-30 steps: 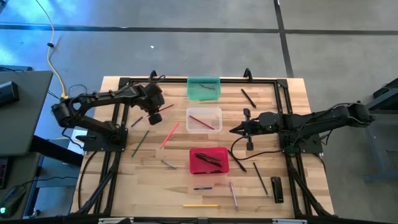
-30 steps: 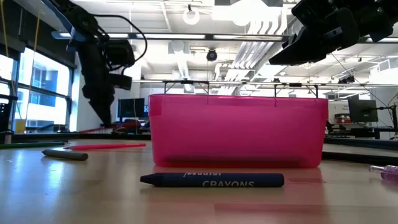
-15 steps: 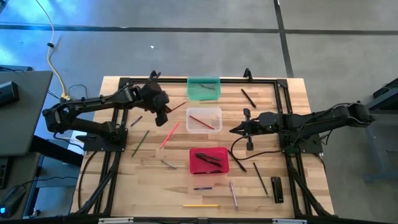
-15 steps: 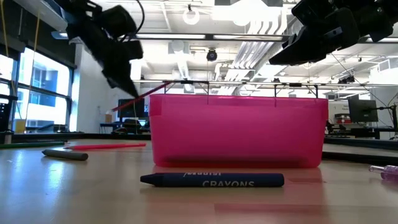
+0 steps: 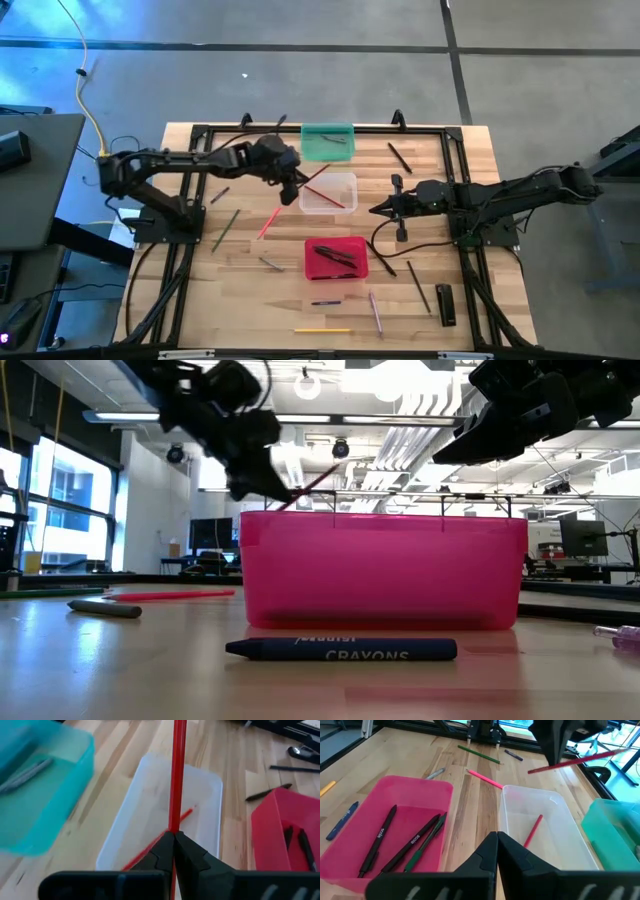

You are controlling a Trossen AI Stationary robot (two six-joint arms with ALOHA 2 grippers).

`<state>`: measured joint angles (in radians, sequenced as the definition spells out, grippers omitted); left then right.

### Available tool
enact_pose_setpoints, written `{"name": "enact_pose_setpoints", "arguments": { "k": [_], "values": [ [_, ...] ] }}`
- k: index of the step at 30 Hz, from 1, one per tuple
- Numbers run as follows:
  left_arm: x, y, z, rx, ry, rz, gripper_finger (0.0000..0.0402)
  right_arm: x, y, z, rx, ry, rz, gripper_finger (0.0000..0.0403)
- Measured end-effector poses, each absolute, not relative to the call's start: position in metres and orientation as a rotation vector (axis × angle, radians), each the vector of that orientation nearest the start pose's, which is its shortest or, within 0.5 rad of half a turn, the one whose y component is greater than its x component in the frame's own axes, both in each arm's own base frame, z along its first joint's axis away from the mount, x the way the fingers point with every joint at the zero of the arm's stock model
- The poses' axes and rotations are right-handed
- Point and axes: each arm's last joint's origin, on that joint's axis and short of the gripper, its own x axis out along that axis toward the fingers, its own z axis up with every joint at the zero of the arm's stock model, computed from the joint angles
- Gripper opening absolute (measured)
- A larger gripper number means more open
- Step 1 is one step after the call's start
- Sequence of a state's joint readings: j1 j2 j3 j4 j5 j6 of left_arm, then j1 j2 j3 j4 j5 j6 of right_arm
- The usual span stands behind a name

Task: Sort crayons/erasers/pens/pencils in bins
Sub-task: Put the red pencil into the transparent bin

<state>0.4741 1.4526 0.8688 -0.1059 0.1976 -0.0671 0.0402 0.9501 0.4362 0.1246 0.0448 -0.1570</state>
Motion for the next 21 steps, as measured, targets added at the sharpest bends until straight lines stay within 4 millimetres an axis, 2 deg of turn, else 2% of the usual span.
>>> {"name": "enact_pose_setpoints", "arguments": {
  "k": [6, 11, 21],
  "values": [
    [0.308, 0.143, 0.222, -0.275, 0.669, 0.260, 0.0000, 0.199, 0.007, 0.213, -0.171, 0.389, 0.026, 0.0000],
    [0.330, 0.147, 0.209, -0.272, 0.764, 0.235, 0.0000, 0.199, 0.007, 0.213, -0.171, 0.391, 0.026, 0.0000],
    [0.341, 0.149, 0.185, -0.282, 0.905, 0.274, 0.0000, 0.198, 0.007, 0.213, -0.171, 0.395, 0.026, 0.0000]
  ]
}}
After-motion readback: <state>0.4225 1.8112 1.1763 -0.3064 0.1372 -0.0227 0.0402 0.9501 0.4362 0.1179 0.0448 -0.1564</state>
